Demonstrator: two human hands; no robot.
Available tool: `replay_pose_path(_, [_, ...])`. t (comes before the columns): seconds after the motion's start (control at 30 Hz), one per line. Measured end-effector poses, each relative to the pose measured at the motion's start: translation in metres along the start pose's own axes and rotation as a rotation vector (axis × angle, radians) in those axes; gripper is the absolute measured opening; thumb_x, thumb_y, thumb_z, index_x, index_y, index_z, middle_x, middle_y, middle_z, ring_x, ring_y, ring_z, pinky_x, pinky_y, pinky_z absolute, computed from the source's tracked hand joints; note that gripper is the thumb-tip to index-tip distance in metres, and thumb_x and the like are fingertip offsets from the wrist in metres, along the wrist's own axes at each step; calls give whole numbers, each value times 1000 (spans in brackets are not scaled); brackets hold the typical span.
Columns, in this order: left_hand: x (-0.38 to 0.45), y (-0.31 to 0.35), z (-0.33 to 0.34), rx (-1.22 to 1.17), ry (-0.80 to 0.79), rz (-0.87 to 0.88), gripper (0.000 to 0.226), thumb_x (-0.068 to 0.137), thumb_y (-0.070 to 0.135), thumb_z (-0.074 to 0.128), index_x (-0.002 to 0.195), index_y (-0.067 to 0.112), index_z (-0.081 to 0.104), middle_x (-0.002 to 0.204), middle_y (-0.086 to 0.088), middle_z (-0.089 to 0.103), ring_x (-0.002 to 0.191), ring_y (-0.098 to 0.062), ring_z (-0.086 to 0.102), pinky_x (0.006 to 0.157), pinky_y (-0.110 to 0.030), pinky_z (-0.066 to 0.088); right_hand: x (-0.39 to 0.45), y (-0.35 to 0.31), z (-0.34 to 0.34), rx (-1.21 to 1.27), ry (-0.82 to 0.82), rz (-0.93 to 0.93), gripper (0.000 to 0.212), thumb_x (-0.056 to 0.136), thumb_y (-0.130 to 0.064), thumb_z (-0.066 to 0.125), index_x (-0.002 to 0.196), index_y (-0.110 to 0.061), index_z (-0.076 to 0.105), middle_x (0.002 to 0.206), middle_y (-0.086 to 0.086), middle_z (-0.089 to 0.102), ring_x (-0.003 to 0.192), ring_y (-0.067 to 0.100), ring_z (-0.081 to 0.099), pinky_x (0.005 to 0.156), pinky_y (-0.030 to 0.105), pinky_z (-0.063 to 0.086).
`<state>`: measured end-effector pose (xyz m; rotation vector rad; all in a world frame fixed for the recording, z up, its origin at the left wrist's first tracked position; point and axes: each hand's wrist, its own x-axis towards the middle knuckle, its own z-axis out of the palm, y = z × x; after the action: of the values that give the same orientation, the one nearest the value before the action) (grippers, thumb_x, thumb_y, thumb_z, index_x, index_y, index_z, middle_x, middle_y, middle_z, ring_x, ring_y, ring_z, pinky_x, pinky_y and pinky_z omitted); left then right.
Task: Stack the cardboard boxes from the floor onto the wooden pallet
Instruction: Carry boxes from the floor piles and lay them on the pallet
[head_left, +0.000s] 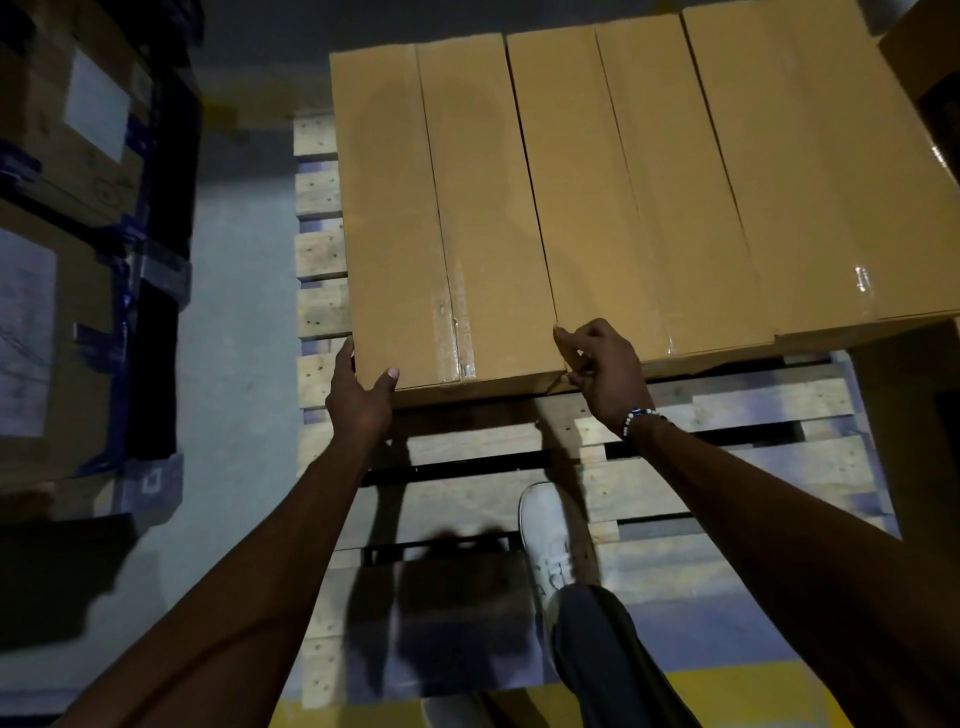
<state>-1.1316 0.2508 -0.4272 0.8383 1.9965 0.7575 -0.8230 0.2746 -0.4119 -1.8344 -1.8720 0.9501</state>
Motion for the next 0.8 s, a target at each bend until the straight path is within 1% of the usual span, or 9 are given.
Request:
replay_pose_path(0.07, [-1,1,0,8,6,-6,71,99,22,72,159,22,35,158,-7,48,143,-31,45,118,-53,41,1,-1,0,17,-6,26,39,95,5,64,130,-12,67,111,0,51,91,12,55,77,27,62])
replay_pose_path(0.1, [-1,1,0,13,10,-9,72,98,22,72,159,22,35,158,-7,47,144,-31,45,118,-52,41,2,-2,0,23,-9,41,26,99,-4,62,124,-9,67,105,0,52,85,9,55,75,31,62])
replay_pose_path(0.13, [-1,1,0,18,12,-10,72,98,21,72,160,22,35,158,-7,47,144,-30,45,118,-52,41,3,-1,-1,-3,-16,36,21,102,-14,59,120,-6,66,100,0,52,80,7,55,75,34,62])
replay_pose_path(0.17, [-2,1,0,22,12,-8,72,98,21,72,160,22,34,159,-7,47,144,-30,44,118,-52,41,5,-1,-1,-46,-24,17,22,104,-20,56,118,-6,65,98,0,51,76,8,55,76,37,61])
replay_pose_path(0.23, [-2,-1,-1,27,10,3,73,98,22,73,160,23,34,159,-7,47,145,-30,44,118,-52,41,5,-1,-3,-191,-63,-43,24,105,-24,50,119,-9,63,102,1,51,79,15,55,82,39,59])
replay_pose_path(0.37, [-4,-2,-2,35,11,10,73,98,22,73,160,22,35,158,-7,48,144,-29,45,118,-51,42,3,-4,-8,-346,-117,-158,36,102,-21,38,131,-11,57,114,7,49,92,22,51,81,39,55])
replay_pose_path(0.47, [-6,1,-1,41,14,9,72,98,21,72,160,21,35,158,-7,48,144,-30,45,118,-51,41,2,1,-7,-426,-124,-216,40,100,-7,50,140,-10,52,118,11,48,94,26,51,76,40,55])
replay_pose_path(0.63, [-10,7,-3,97,20,39,71,98,24,73,159,16,38,156,-9,51,142,-32,48,117,-49,43,4,5,-2,-503,-128,-186,59,93,2,64,146,-15,47,117,10,46,92,27,52,67,41,55])
replay_pose_path(0.8, [-25,26,-4,199,-10,93,66,95,16,76,152,10,45,149,-12,57,136,-33,53,112,-44,44,1,-4,-11,-334,-123,-87,68,87,13,60,148,-17,51,122,11,53,95,32,61,83,45,57])
